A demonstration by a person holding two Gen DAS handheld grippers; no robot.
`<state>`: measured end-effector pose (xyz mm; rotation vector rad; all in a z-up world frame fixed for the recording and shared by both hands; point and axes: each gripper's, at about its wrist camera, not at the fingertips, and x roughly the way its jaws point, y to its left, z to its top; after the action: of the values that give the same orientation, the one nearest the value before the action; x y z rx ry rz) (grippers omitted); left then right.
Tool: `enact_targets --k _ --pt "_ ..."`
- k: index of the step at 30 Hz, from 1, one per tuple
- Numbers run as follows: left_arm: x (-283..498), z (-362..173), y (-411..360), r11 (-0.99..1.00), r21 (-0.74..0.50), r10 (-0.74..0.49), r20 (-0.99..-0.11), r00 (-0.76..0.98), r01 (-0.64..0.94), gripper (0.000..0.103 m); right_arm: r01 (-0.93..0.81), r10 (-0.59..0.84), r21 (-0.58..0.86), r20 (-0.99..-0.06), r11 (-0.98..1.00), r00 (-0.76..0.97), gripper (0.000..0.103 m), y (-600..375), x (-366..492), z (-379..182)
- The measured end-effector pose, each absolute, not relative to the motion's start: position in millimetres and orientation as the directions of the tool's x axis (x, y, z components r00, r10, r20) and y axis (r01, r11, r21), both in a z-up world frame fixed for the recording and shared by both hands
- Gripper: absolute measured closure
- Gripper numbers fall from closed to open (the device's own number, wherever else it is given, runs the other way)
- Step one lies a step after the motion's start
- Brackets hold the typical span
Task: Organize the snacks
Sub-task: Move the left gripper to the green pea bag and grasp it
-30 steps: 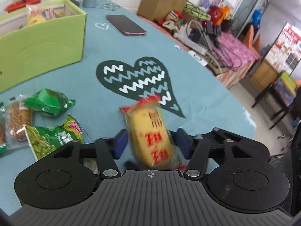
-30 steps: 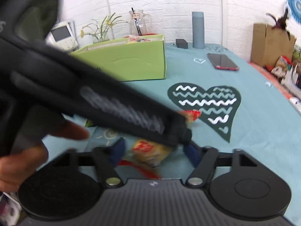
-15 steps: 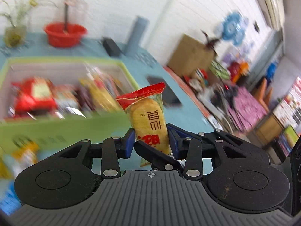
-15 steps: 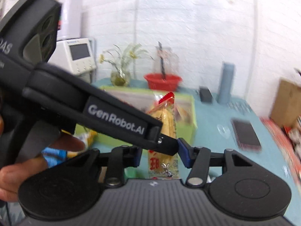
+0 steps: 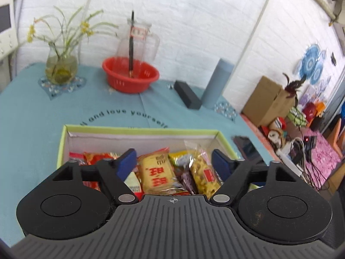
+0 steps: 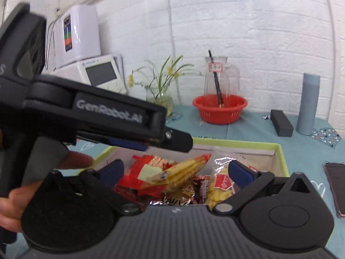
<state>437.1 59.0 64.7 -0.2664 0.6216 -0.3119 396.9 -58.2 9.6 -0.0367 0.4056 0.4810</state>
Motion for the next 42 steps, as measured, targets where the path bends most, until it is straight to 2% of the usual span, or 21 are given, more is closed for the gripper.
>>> enact_targets --k 5,9,11,13,16,20,24,28,31,36,42 --pt "411 76 57 0.912 -0.334 -0.384 -0.489 0.783 0.238 0.033 -0.356 0.322 -0.021 -0.38 0.934 0.867 0.001 -58 372 26" --pt "382 81 56 0.911 -0.333 -0.383 -0.469 0.796 0.242 0.031 -0.471 0.409 -0.037 -0.437 0.882 0.801 0.001 -65 342 29" --pt "366 80 56 0.912 -0.333 -0.38 -0.469 0.798 0.239 0.03 -0.437 0.392 -0.006 -0.433 0.899 0.812 0.0 -78 320 24" --pt "345 75 54 0.914 -0.323 -0.382 -0.477 0.791 0.246 0.03 -0.423 0.394 0.035 -0.442 0.905 0.806 0.0 -94 298 14" --pt "313 60 53 0.907 -0.339 -0.398 -0.497 0.771 0.25 0.029 -0.406 0.392 0.087 -0.503 0.91 0.77 0.0 -112 270 -14" --pt "276 24 52 0.876 -0.43 -0.45 -0.566 0.691 0.218 0.031 -0.428 0.427 0.142 -0.572 0.893 0.7 0.0 -118 250 -54" --pt "265 4 64 0.849 -0.513 -0.465 -0.605 0.647 0.131 0.034 -0.462 0.436 0.108 -0.569 0.88 0.697 0.0 -105 260 -65" --pt "252 12 75 0.86 -0.501 -0.424 -0.592 0.685 0.099 0.032 -0.489 0.477 0.162 -0.609 0.857 0.634 0.0 -96 275 -73" --pt "245 15 77 0.872 -0.478 -0.404 -0.587 0.702 0.103 0.031 -0.469 0.484 0.203 -0.617 0.86 0.62 0.0 -96 258 -74" --pt "243 6 69 0.859 -0.494 -0.448 -0.595 0.667 0.137 0.031 -0.463 0.524 0.27 -0.603 0.844 0.602 0.0 -93 206 -75" --pt "246 -13 51 0.843 -0.515 -0.497 -0.634 0.593 0.157 0.032 -0.383 0.395 0.157 -0.603 0.91 0.693 0.0 -96 208 -73"
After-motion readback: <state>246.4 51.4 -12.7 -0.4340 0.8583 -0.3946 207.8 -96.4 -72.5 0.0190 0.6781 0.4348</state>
